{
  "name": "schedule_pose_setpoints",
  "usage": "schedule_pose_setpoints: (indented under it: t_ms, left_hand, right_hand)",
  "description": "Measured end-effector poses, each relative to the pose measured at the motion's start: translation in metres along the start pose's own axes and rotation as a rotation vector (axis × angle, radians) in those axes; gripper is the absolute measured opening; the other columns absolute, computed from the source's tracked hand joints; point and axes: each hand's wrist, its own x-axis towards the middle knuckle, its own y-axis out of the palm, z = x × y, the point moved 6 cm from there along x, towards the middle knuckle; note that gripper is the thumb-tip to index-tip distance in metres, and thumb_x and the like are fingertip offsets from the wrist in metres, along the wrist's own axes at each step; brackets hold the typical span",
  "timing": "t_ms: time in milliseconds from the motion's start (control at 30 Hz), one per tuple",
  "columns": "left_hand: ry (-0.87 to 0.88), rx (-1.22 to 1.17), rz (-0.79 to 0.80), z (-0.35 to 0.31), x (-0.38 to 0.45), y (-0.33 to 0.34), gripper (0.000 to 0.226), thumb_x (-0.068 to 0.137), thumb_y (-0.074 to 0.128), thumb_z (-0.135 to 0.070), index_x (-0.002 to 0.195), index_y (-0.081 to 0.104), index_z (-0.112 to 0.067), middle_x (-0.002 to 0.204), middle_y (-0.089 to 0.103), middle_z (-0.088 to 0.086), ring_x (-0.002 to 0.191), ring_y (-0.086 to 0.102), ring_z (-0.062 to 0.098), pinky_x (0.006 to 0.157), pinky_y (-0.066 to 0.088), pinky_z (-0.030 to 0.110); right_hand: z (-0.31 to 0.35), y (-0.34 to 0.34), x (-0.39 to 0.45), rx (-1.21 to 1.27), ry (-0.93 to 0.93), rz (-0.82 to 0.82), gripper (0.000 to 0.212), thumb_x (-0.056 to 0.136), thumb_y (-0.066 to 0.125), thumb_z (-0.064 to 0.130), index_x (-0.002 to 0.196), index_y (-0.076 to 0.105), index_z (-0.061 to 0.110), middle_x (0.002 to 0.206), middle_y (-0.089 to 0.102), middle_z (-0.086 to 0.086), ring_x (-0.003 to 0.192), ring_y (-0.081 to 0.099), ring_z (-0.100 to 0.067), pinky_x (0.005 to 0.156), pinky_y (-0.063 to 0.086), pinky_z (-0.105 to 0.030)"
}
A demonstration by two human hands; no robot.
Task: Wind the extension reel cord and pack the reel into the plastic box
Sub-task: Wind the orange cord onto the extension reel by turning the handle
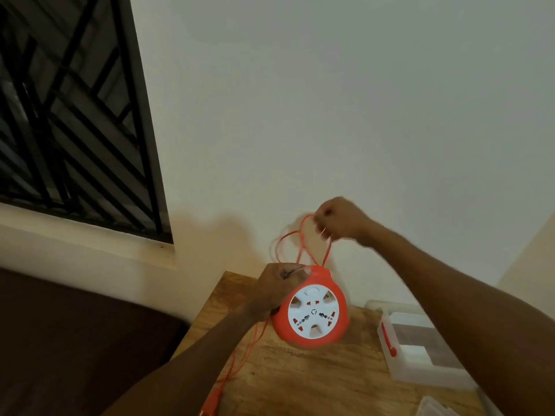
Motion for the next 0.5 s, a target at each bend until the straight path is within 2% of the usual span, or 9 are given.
schedule_pose_setpoints:
  t_ms: [67, 133, 200, 267, 333, 400, 467, 500]
  left_hand:
    - [-0.015, -0.022, -0.032, 0.002, -0.007, -0.008, 0.032, 0.104, 0.061, -0.032, 0.107, 0.077, -0.005, 0.097, 0.08, 0.021, 0.085, 0.077, 0.044, 0.08, 0.063, 0.059]
    - [-0.019, -0.059, -0.039, -0.001, -0.011, -0.016, 0.03, 0.104, 0.061, -0.029, 0.112, 0.076, -0.005, 0.102, 0.079, 0.021, 0.09, 0.077, 0.043, 0.084, 0.063, 0.058]
    - [-0.015, -0.048, -0.03, -0.005, -0.013, -0.023, 0.028, 0.104, 0.061, -0.028, 0.114, 0.076, -0.007, 0.102, 0.08, 0.02, 0.091, 0.077, 0.042, 0.083, 0.064, 0.053]
    - [-0.001, -0.026, -0.035, -0.006, -0.018, -0.029, 0.026, 0.103, 0.062, -0.029, 0.114, 0.077, -0.01, 0.099, 0.081, 0.015, 0.087, 0.079, 0.036, 0.076, 0.066, 0.043]
    - [0.015, 0.003, -0.058, -0.004, -0.024, -0.036, 0.025, 0.103, 0.064, -0.031, 0.112, 0.079, -0.014, 0.094, 0.083, 0.009, 0.08, 0.08, 0.026, 0.067, 0.066, 0.031]
    - [0.027, 0.016, -0.077, -0.001, -0.029, -0.04, 0.019, 0.101, 0.066, -0.032, 0.106, 0.082, -0.023, 0.09, 0.083, 0.005, 0.076, 0.08, 0.021, 0.064, 0.064, 0.026]
    - [0.041, 0.03, -0.097, 0.001, -0.032, -0.041, 0.017, 0.1, 0.067, -0.031, 0.097, 0.083, -0.038, 0.088, 0.083, 0.0, 0.075, 0.08, 0.019, 0.065, 0.065, 0.026]
    - [0.06, 0.047, -0.102, 0.0, -0.032, -0.042, 0.021, 0.1, 0.068, -0.031, 0.092, 0.082, -0.044, 0.087, 0.083, -0.004, 0.075, 0.08, 0.016, 0.064, 0.064, 0.024]
  right_hand:
    - [-0.01, -0.027, 0.013, 0.153, 0.063, -0.159, 0.017, 0.092, 0.057, 0.007, 0.083, 0.069, -0.001, 0.079, 0.072, -0.015, 0.059, 0.067, -0.019, 0.056, 0.058, -0.029]
    - [-0.011, -0.037, 0.022, 0.036, 0.005, -0.151, 0.014, 0.093, 0.056, 0.011, 0.089, 0.068, 0.004, 0.084, 0.072, -0.012, 0.069, 0.068, -0.02, 0.064, 0.059, -0.033]
    - [-0.005, -0.031, 0.028, -0.392, -0.146, -0.037, 0.011, 0.094, 0.055, 0.019, 0.092, 0.065, 0.016, 0.092, 0.07, -0.003, 0.079, 0.064, -0.017, 0.068, 0.053, -0.031]
    - [-0.014, -0.015, 0.029, -0.903, -0.186, 0.16, 0.007, 0.091, 0.055, 0.02, 0.093, 0.062, 0.022, 0.097, 0.066, -0.001, 0.083, 0.06, -0.018, 0.072, 0.052, -0.032]
    - [-0.034, -0.012, 0.025, -1.313, -0.009, 0.345, 0.01, 0.086, 0.067, 0.022, 0.095, 0.063, 0.019, 0.098, 0.065, -0.002, 0.085, 0.062, -0.02, 0.077, 0.055, -0.034]
    - [-0.049, -0.018, 0.022, -1.547, 0.219, 0.481, 0.04, 0.077, 0.081, 0.026, 0.112, 0.066, 0.013, 0.112, 0.066, -0.004, 0.098, 0.066, -0.025, 0.086, 0.055, -0.037]
    - [-0.039, -0.009, 0.023, -1.476, 0.218, 0.538, 0.055, 0.077, 0.081, 0.021, 0.127, 0.062, 0.013, 0.124, 0.065, -0.008, 0.106, 0.065, -0.027, 0.091, 0.054, -0.038]
    - [-0.029, 0.004, 0.026, -1.281, 0.165, 0.549, 0.053, 0.079, 0.078, 0.018, 0.13, 0.061, 0.016, 0.124, 0.066, -0.009, 0.104, 0.065, -0.025, 0.087, 0.055, -0.037]
